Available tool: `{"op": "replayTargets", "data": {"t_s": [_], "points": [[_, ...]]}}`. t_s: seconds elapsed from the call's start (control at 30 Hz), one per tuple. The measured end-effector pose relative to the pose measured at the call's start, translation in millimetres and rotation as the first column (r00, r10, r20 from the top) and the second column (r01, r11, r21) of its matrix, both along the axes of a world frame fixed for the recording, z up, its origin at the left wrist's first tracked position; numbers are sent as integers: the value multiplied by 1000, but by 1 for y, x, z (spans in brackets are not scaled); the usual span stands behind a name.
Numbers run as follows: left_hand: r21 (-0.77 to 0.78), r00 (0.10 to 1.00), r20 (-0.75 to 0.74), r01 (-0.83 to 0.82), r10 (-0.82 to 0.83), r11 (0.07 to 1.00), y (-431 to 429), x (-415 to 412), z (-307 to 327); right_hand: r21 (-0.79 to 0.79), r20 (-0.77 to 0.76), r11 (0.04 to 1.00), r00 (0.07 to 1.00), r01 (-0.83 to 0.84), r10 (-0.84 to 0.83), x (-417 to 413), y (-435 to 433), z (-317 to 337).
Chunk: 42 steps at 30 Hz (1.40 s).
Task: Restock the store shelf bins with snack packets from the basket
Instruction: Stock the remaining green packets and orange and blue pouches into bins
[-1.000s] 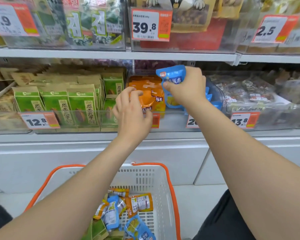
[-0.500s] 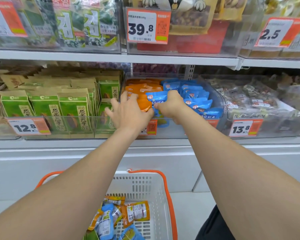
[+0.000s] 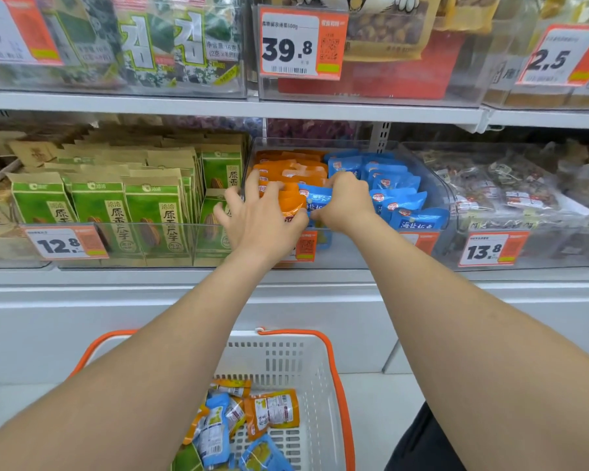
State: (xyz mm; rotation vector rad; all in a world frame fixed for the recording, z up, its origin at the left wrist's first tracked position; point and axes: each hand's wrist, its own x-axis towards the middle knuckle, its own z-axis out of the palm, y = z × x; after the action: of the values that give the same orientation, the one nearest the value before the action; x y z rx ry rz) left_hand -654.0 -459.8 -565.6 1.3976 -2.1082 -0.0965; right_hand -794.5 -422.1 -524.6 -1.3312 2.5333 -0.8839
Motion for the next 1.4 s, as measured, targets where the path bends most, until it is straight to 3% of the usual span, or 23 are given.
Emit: {"op": "replayTargets", "data": {"t_s": [0.1, 0.2, 0.3, 0.37, 0.43, 0.5, 0.6, 0.73, 0.8, 0.87, 0.97, 1.1, 1.23, 1.4], "points": [[-22, 999, -15, 29, -29, 999, 1, 2, -2, 10, -108, 999, 993, 44, -43, 11, 10, -1], [-84, 993, -81, 76, -83, 994, 3, 6, -7, -87, -277, 996, 960, 26, -49, 31, 28, 5], [-277, 970, -169, 126, -177, 953, 15, 22, -21, -171, -328, 979, 943, -115, 54, 60, 48, 10], [-439, 959, -142, 161, -245, 884, 24, 40, -38, -81, -287, 980, 946, -184, 154, 78, 61, 5], [-495, 954, -69, 222, -292, 840, 31, 59, -60, 93, -285, 967, 924, -237, 254, 94, 73, -7], [-433, 936, 6, 320, -353, 843, 35, 77, -87, 295, -253, 900, 882, -321, 398, 107, 83, -25], [-135, 894, 85, 448, -440, 884, 40, 100, -128, 591, -161, 688, 774, -421, 612, 124, 92, -60], [291, 839, 256, 407, -480, 866, 56, 121, -169, 789, 16, 363, 607, -496, 795, 144, 99, -103], [465, 810, 325, 312, -488, 828, 63, 127, -188, 832, 59, 270, 561, -485, 826, 149, 101, -115], [560, 776, 403, 211, -485, 801, 68, 132, -208, 843, 53, 255, 546, -473, 836, 150, 101, -124], [566, 713, 539, 87, -448, 820, 70, 137, -242, 843, 5, 288, 543, -454, 840, 146, 97, -135], [583, 728, 583, -65, -361, 810, 60, 139, -269, 857, -1, 289, 560, -426, 828, 141, 89, -146], [610, 731, 582, -103, -356, 786, 44, 135, -286, 857, 10, 284, 565, -430, 825, 139, 80, -158], [511, 628, 702, -115, -337, 852, 33, 136, -295, 863, 13, 264, 541, -431, 841, 140, 72, -168]]}}
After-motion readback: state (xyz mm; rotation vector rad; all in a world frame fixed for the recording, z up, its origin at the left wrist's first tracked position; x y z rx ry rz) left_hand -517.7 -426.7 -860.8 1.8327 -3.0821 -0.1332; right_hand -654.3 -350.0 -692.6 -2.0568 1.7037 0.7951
